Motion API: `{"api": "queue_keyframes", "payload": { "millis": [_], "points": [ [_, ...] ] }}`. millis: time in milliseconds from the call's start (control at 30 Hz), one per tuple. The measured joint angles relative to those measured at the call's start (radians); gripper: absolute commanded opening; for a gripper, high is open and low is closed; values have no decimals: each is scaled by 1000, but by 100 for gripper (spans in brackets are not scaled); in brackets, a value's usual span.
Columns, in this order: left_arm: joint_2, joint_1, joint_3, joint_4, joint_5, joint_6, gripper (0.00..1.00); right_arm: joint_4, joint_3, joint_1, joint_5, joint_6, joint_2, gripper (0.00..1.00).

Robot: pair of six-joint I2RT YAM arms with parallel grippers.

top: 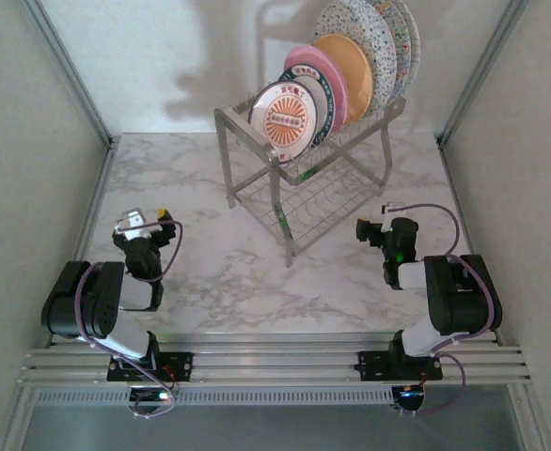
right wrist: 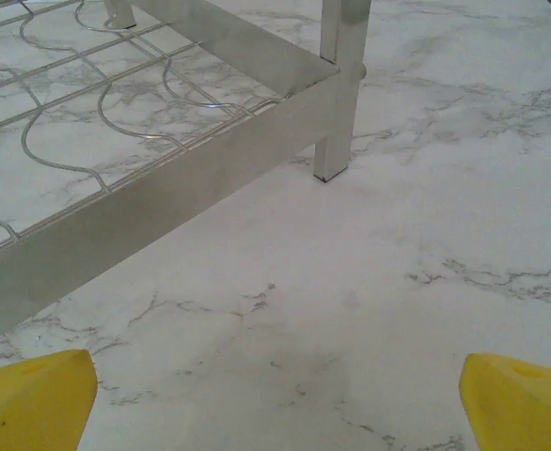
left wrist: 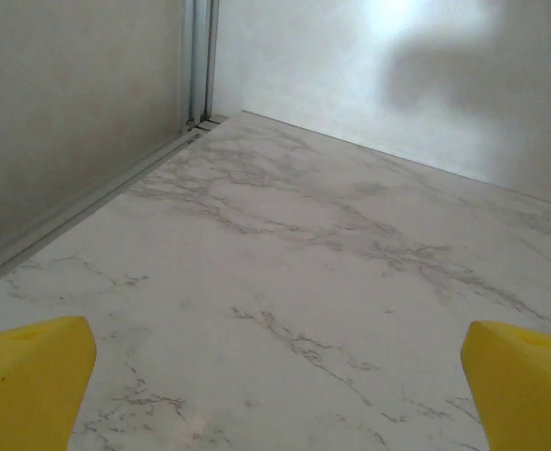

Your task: Unload the plates from the dish rack

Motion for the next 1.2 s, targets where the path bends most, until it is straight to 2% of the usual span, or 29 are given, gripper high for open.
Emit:
{"api": "queue_keyframes", "payload": {
  "millis": [800, 900, 1067, 1200],
  "points": [
    [-3, 0, 0, -1, -3, 0, 99, 0, 0, -1, 9, 1, -1, 99],
    [-81, -8, -2, -49, -45, 0, 99, -22, -21, 4, 97, 23, -69, 99],
    [-329, -51, 1, -116, -124, -1, 99, -155, -34, 7, 353, 95, -425, 99],
    [-451, -73, 56, -182, -198, -2, 99, -326, 105, -22, 518, 106, -588, 99]
  ]
}}
